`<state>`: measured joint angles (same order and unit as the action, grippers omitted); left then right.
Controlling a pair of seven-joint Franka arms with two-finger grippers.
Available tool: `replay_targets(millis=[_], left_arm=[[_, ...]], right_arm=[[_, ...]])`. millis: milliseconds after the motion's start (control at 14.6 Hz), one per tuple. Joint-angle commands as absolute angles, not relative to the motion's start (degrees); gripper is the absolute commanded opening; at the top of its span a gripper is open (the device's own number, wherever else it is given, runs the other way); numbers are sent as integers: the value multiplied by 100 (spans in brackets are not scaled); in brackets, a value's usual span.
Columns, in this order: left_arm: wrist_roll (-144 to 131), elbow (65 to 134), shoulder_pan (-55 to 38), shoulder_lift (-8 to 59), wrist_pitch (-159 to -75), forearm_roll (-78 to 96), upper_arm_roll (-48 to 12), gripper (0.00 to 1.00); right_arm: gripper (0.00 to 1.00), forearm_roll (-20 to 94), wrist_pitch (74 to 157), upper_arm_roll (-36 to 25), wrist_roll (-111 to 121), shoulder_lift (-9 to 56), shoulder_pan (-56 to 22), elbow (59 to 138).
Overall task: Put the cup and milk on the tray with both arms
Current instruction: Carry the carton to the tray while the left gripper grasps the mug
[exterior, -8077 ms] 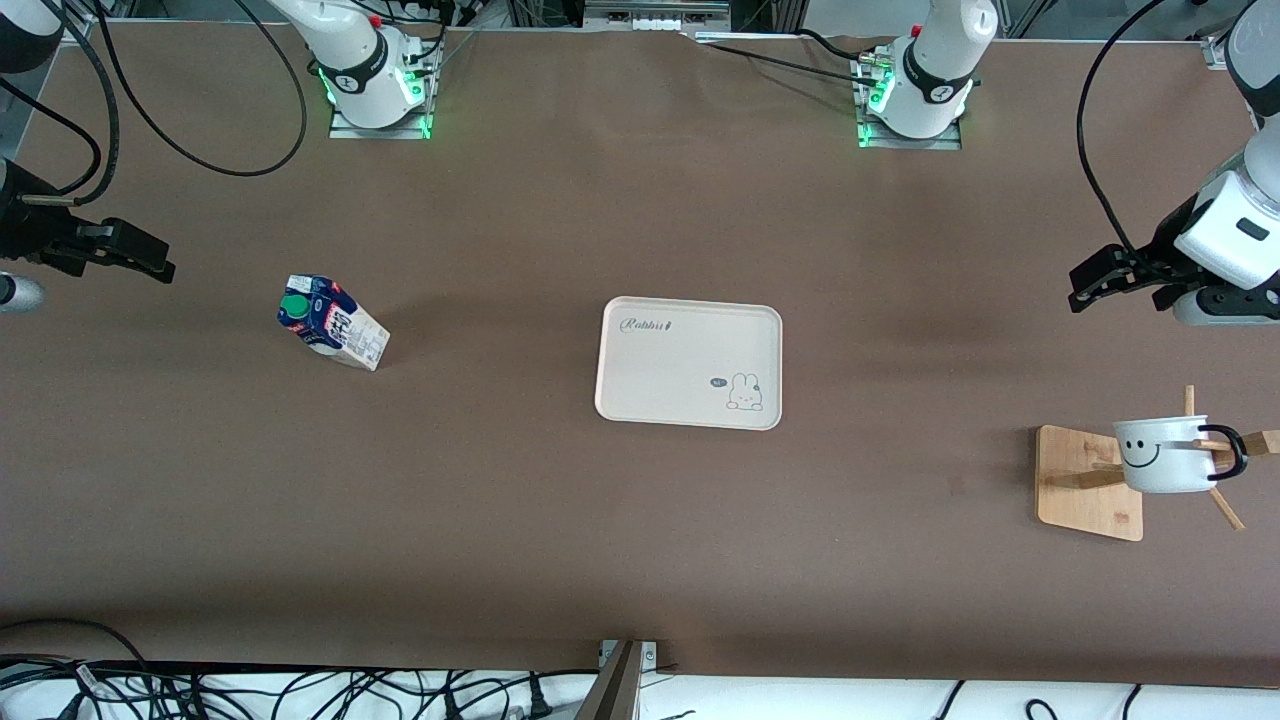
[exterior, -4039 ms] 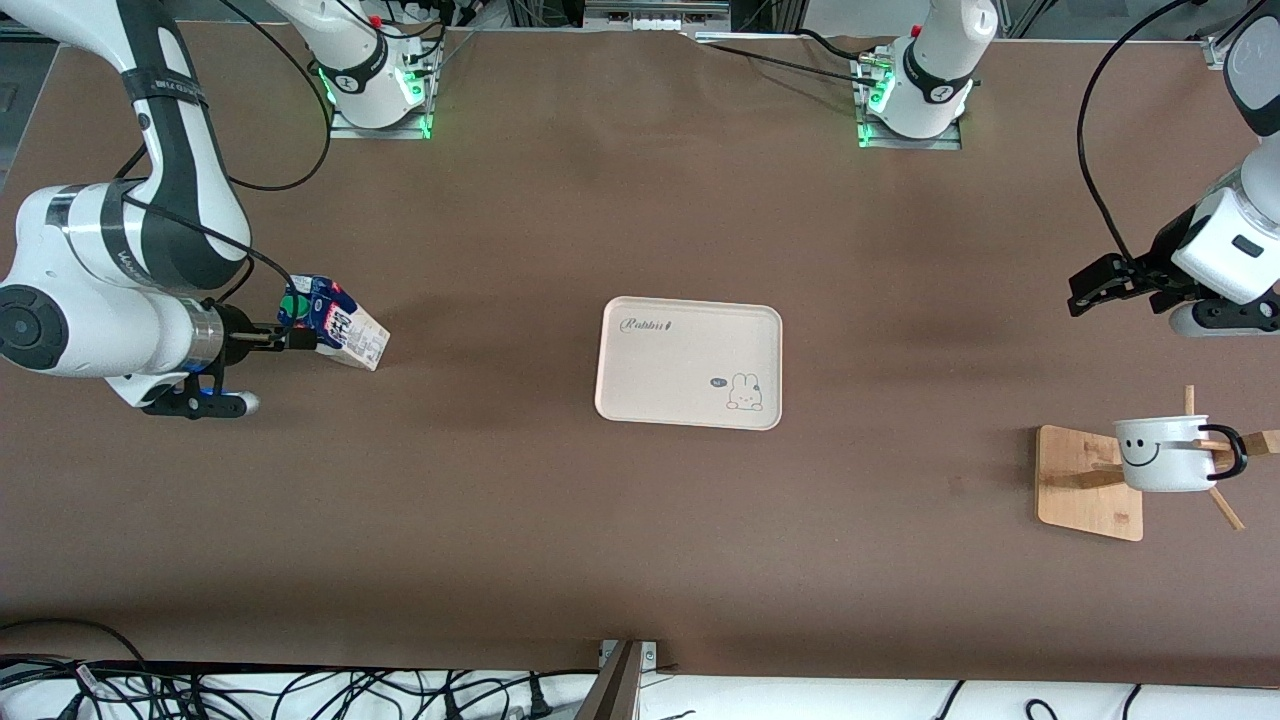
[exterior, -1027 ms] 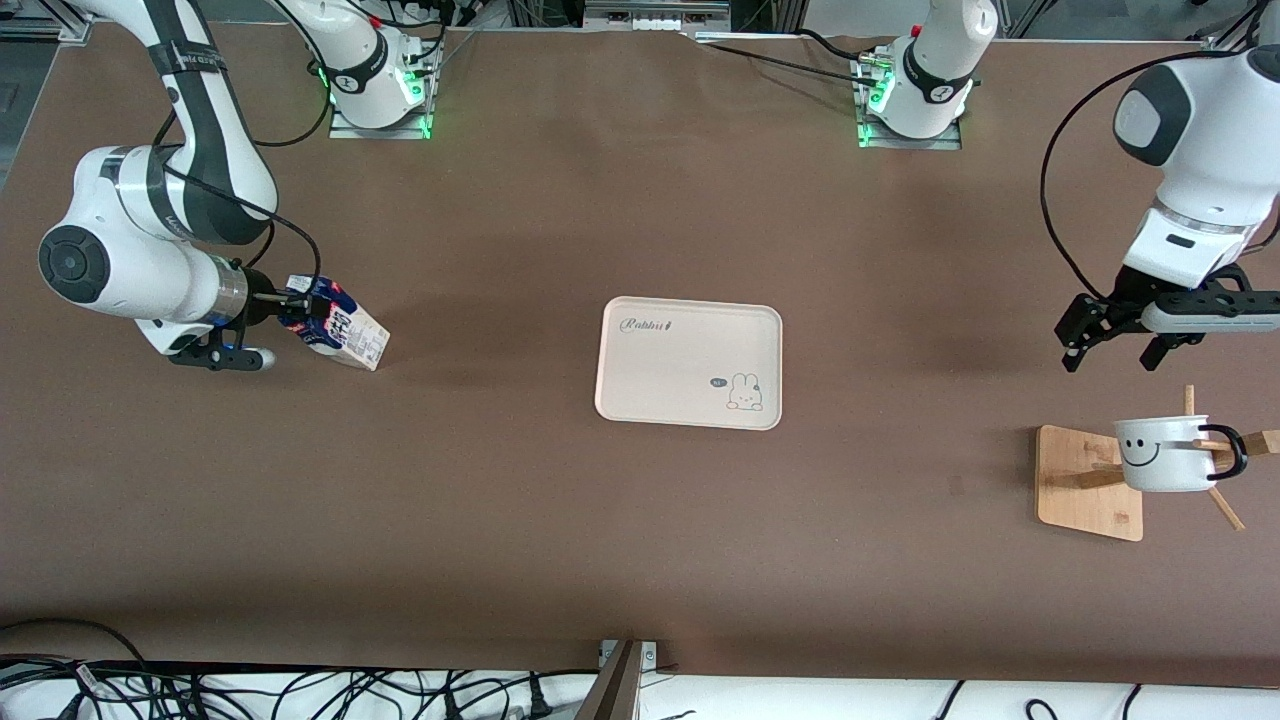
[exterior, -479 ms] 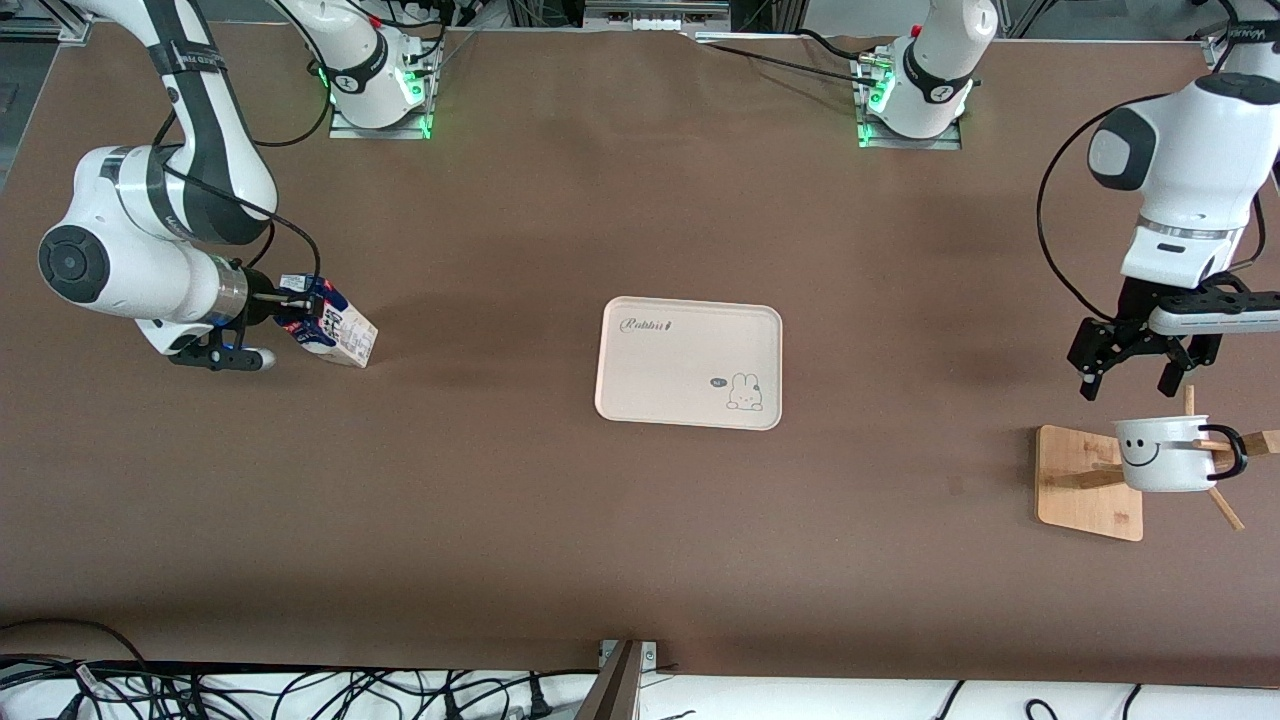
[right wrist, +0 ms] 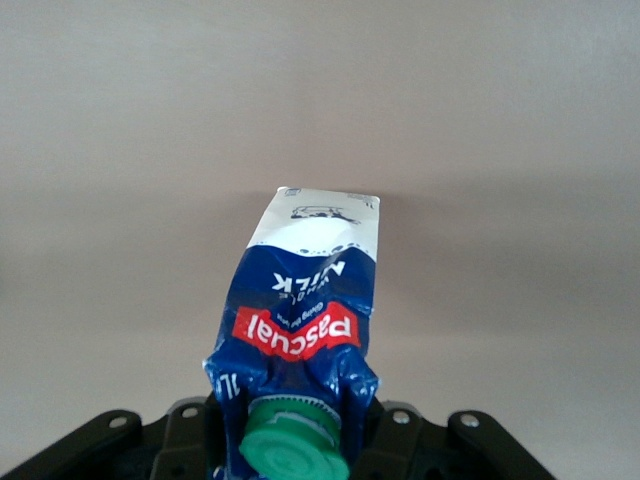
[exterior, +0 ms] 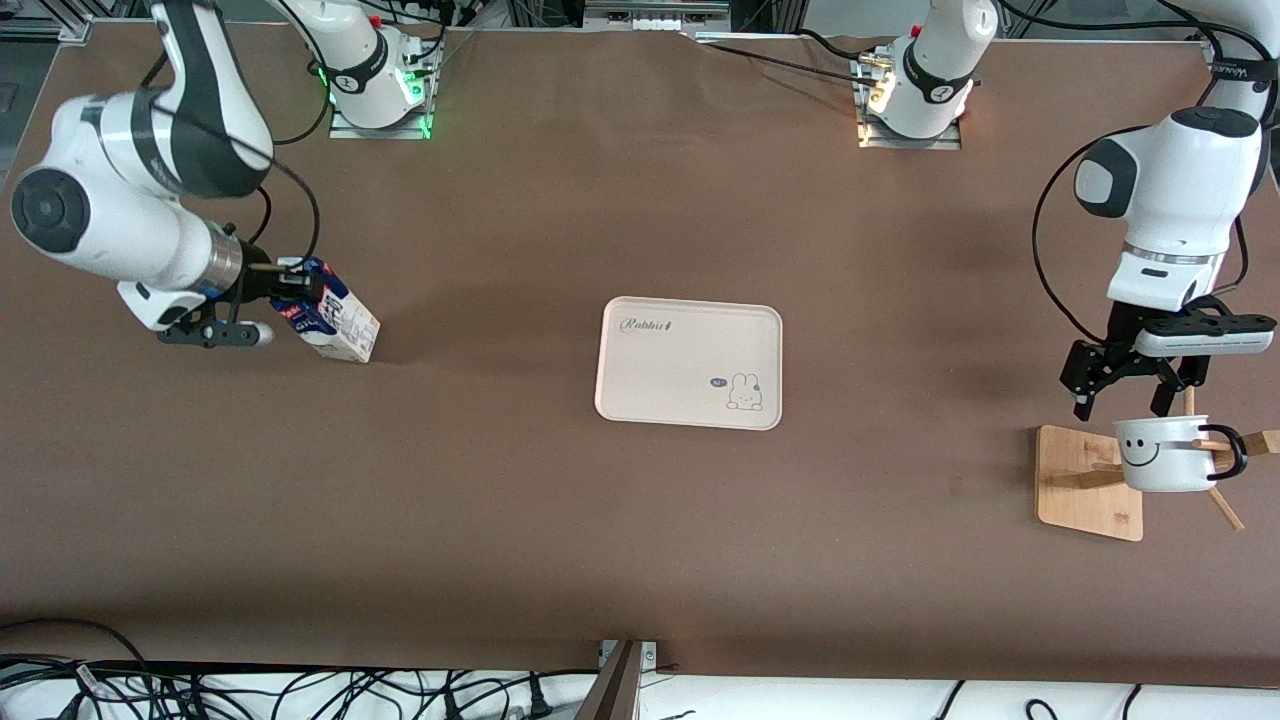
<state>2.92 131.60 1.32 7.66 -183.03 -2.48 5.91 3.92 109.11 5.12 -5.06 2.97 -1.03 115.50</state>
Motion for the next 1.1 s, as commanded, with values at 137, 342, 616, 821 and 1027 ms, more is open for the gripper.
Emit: replay_targets(millis=[137, 342, 616, 821, 1027], left_arm=[[343, 12517, 132, 1335, -18404, -343, 598, 100], [343, 12410, 132, 1468, -18404, -334, 606, 100], [343, 12349, 141, 1556, -18404, -343, 606, 100], [360, 12436, 237, 1424, -18404, -387, 606, 100], [492, 12699, 290, 1319, -18500, -396, 606, 100]], right_arm=[[41, 920, 11467, 1404, -1008, -132, -114, 11462], [41, 1037, 11839, 1810, -2141, 446, -403, 10717], [41, 958, 12162, 1802, -2856, 966, -1062, 10116], [41, 984, 12532, 1802, -3022, 1107, -1283, 10116], [41, 993, 12910, 1802, -3927, 1274, -1511, 10116]])
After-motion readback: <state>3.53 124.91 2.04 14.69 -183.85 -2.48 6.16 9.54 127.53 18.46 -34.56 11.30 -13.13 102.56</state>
